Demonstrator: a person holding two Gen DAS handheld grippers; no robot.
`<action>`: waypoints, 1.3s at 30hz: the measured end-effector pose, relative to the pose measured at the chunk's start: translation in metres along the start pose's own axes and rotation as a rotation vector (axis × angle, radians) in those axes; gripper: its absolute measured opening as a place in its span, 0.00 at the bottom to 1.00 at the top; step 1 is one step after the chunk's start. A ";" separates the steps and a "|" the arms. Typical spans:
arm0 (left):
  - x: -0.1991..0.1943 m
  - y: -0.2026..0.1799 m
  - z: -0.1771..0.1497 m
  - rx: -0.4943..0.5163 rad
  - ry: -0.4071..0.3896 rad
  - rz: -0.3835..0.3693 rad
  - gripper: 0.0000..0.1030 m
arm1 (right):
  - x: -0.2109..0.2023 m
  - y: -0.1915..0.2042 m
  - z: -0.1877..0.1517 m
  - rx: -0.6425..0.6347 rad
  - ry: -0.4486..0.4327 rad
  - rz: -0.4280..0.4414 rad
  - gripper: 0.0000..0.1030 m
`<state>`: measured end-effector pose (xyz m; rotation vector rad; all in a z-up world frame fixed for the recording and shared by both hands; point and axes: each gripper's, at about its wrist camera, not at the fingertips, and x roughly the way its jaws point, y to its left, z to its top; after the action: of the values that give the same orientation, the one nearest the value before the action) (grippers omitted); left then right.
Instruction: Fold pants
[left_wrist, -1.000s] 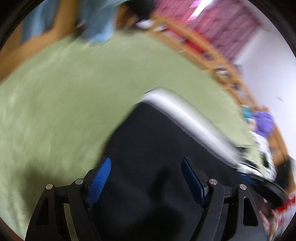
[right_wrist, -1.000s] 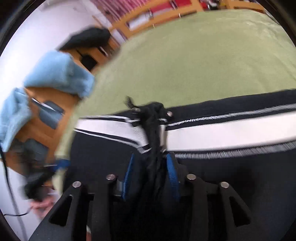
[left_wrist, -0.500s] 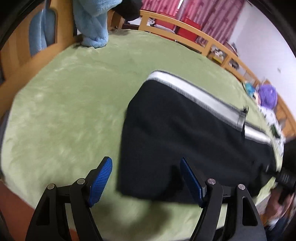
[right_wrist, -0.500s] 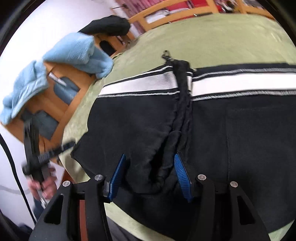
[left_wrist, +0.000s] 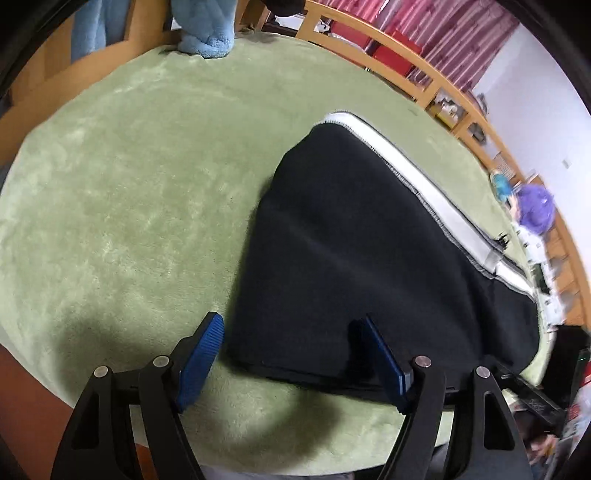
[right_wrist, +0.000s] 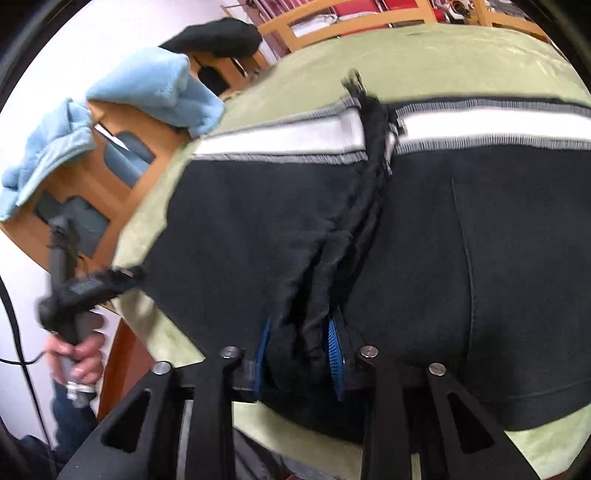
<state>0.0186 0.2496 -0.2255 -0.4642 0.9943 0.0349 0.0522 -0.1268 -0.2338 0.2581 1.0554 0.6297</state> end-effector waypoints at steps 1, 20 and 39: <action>-0.001 0.002 0.000 -0.004 0.009 0.010 0.73 | -0.002 -0.003 0.001 0.012 -0.007 0.017 0.29; 0.010 0.010 -0.011 -0.111 -0.017 -0.087 0.73 | 0.032 -0.058 0.126 0.159 -0.097 -0.002 0.20; 0.007 0.002 -0.003 -0.119 -0.085 -0.047 0.21 | -0.054 -0.068 0.028 0.119 -0.106 -0.192 0.51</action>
<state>0.0192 0.2488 -0.2333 -0.5901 0.9005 0.0708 0.0824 -0.2108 -0.2137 0.2871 1.0032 0.3772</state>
